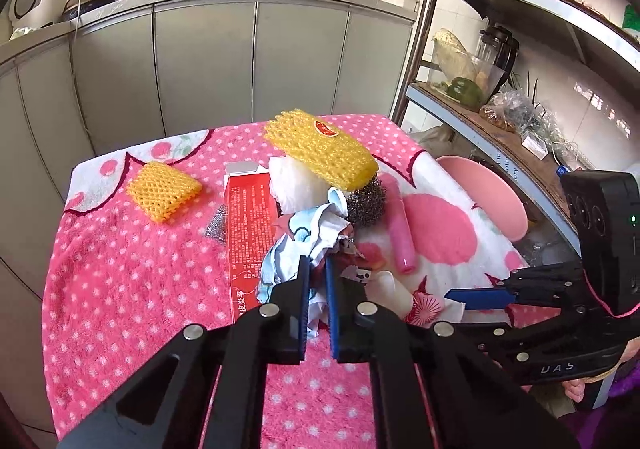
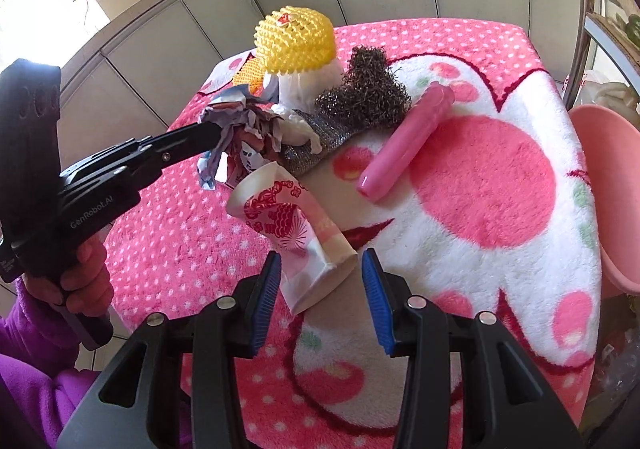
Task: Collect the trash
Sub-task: 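Close the left gripper on the crumpled foil wrapper, then carry the foil to the pink bucket and release it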
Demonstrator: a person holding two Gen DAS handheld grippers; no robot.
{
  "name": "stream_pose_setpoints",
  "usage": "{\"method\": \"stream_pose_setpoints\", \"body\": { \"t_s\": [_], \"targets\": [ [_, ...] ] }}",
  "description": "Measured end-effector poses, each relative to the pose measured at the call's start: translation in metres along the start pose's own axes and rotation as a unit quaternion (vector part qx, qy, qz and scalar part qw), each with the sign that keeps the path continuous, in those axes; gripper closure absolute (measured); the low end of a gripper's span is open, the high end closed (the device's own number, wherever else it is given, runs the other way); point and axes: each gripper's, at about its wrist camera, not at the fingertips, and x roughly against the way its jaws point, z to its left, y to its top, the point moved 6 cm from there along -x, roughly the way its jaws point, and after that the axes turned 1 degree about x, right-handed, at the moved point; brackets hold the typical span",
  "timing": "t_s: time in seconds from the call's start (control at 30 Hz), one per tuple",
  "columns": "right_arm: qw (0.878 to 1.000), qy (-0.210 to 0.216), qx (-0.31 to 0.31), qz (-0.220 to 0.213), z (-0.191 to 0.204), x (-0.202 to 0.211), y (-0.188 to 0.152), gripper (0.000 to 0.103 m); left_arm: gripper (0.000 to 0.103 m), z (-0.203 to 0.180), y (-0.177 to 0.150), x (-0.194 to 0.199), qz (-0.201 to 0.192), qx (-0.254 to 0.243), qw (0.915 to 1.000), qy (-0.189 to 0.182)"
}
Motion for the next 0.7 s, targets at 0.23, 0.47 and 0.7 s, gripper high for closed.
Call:
{"method": "stream_pose_setpoints", "body": {
  "t_s": [0.23, 0.47, 0.7],
  "targets": [
    [1.0, 0.006, 0.01, 0.003, 0.007, -0.004, -0.005, 0.06, 0.097, 0.006, -0.003, 0.019, -0.008, 0.01, 0.9999, -0.01],
    [1.0, 0.006, 0.024, 0.001, 0.013, 0.001, -0.009, 0.086, 0.097, 0.011, -0.006, 0.033, -0.016, 0.022, 0.9996, -0.009],
    [0.999, 0.011, 0.031, -0.017, 0.019, 0.014, -0.014, 0.094, 0.098, 0.008, -0.007, 0.045, -0.025, 0.021, 0.9995, -0.007]
  ]
}}
